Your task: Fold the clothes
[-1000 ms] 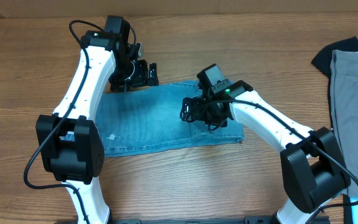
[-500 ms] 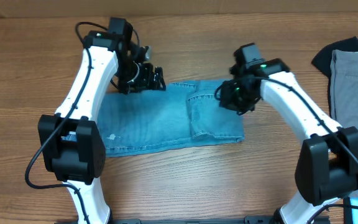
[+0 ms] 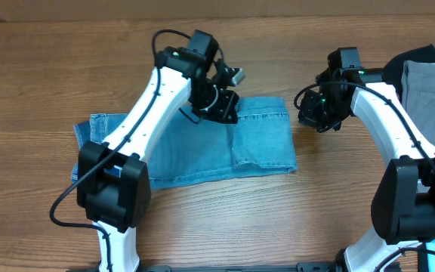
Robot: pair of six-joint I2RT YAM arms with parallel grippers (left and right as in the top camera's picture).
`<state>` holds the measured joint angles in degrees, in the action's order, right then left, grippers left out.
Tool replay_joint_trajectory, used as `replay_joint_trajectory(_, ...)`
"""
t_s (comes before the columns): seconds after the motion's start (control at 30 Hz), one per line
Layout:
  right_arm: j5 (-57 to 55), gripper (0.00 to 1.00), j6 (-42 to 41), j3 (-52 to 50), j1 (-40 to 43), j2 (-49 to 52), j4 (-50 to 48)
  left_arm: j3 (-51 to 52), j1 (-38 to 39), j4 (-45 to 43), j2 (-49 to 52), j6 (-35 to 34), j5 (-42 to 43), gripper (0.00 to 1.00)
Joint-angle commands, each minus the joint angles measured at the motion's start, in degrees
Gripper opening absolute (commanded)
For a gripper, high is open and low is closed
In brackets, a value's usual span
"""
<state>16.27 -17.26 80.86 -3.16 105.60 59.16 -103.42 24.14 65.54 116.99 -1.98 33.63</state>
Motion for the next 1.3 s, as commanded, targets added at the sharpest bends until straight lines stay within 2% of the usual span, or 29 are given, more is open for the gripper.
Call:
replay_joint_trajectory(0.0, 1.4, 0.04, 1.2, 0.1, -0.7, 0.0, -0.1, 0.1, 2.4, -0.2, 0.2, -3.9, -2.1, 0.04)
replay_joint_trajectory(0.17, 1.6, 0.04, 1.1, -1.7, -1.3, 0.0, -0.8, 0.1, 4.7, -1.1, 3.0, -7.4, -2.5, 0.04)
replay_joint_trajectory(0.37, 5.5, 0.04, 1.0, -5.0, -1.3, 0.0, -3.0, 0.1, 5.0, -0.5, 6.8, -7.5, -1.7, 0.04)
replay_joint_trajectory(0.5, 7.1, 0.04, 1.0, -7.8, -1.3, 0.0, -5.6, 0.1, 5.0, 1.4, 8.3, -7.5, -2.4, 0.04)
replay_joint_trajectory(0.73, 16.1, 0.04, 1.0, -14.7, -1.3, 0.0, -12.2, 0.1, 5.0, 6.2, 11.2, -7.7, -3.5, 0.04)
replay_joint_trajectory(0.97, 15.2, 0.04, 0.5, -19.5, -1.3, 0.0, -16.5, 0.2, 5.0, 7.8, 16.6, -7.2, -5.8, 0.04)
replay_joint_trajectory(1.17, 7.4, 0.04, -3.5, -19.5, -1.2, 0.0, -17.0, 0.2, 3.3, 12.1, 20.2, -7.2, -6.9, 0.04)
replay_joint_trajectory(1.27, 8.0, 0.04, -3.6, -19.5, -1.3, 0.0, -17.9, 0.1, 1.2, 13.2, 20.0, -7.0, -11.5, 0.04)
